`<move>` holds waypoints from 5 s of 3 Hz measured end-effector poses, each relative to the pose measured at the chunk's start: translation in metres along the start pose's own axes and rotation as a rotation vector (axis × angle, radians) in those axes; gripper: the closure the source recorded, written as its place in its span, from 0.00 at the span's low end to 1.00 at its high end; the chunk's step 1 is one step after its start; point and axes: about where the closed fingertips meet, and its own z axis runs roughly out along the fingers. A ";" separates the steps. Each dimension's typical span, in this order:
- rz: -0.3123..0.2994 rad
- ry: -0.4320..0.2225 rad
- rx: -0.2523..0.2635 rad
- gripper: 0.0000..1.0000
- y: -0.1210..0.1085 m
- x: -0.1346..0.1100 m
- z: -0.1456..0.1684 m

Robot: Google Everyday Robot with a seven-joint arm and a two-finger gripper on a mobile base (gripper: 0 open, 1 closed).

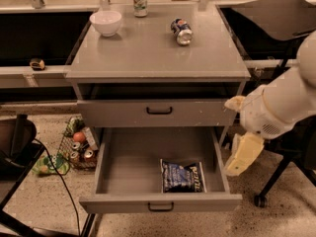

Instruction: Pick blue chip bag from middle drawer and place on counter

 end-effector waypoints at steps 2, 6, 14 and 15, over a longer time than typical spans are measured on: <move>0.042 -0.124 -0.052 0.00 0.016 -0.006 0.055; -0.014 -0.243 -0.144 0.00 -0.029 0.040 0.269; -0.029 -0.123 -0.224 0.17 -0.074 0.117 0.468; -0.020 -0.136 -0.193 0.40 -0.072 0.119 0.465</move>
Offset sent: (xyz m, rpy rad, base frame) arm -0.0026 0.0223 -0.0422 0.1095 0.0295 0.0028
